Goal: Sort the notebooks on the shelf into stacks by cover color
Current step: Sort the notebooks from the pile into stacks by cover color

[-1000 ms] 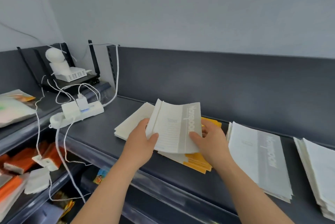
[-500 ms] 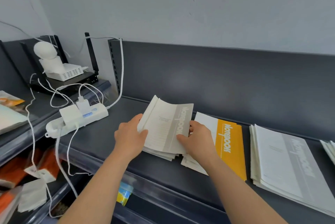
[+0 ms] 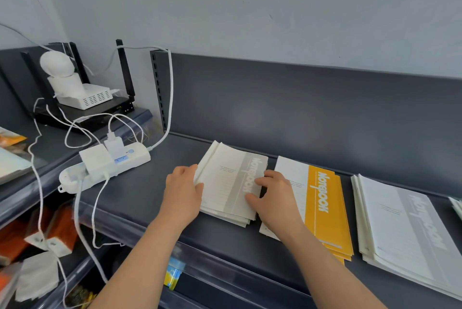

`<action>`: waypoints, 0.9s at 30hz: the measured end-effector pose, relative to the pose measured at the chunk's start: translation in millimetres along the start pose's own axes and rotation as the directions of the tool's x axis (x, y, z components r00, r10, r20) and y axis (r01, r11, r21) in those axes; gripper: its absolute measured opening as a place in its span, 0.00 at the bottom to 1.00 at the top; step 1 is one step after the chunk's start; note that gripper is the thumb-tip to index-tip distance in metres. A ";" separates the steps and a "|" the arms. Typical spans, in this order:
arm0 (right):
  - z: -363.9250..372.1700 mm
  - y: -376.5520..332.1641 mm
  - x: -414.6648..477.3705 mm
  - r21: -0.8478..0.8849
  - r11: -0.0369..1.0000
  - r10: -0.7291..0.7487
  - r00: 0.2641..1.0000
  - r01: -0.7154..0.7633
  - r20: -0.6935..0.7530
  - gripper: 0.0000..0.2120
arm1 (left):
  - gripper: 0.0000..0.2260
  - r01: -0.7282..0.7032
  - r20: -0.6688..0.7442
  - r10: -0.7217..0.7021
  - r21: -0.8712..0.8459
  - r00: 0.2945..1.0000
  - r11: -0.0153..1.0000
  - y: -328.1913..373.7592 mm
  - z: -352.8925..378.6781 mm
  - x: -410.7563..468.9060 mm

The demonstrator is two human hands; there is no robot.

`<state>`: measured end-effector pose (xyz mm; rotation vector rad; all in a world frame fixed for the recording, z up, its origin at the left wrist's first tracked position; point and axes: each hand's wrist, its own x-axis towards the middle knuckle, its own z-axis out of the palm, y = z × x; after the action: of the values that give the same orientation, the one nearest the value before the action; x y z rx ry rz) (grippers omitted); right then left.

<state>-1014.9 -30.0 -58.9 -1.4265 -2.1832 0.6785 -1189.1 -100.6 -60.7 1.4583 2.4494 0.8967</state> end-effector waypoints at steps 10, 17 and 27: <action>-47.3 17.1 -16.3 -0.029 0.999 -0.048 0.984 0.043 -0.174 0.23 | 0.16 -0.318 -0.135 0.331 0.108 0.934 0.942 52.7 -1.0 -16.7; -88.8 53.0 -56.5 -0.147 0.989 -0.007 0.964 -0.034 -0.264 0.20 | 0.15 -0.465 -0.067 0.462 -0.046 0.885 0.884 112.2 26.6 -52.4; -168.7 137.5 -135.2 -0.134 0.969 0.136 0.903 -0.207 -0.408 0.23 | 0.15 -0.582 0.020 0.595 -0.183 0.804 0.792 210.7 80.8 -114.2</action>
<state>-766.1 -80.5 -25.0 -1.6926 -1.8464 0.2242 -938.7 -89.9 -26.3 2.1889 1.8066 1.0864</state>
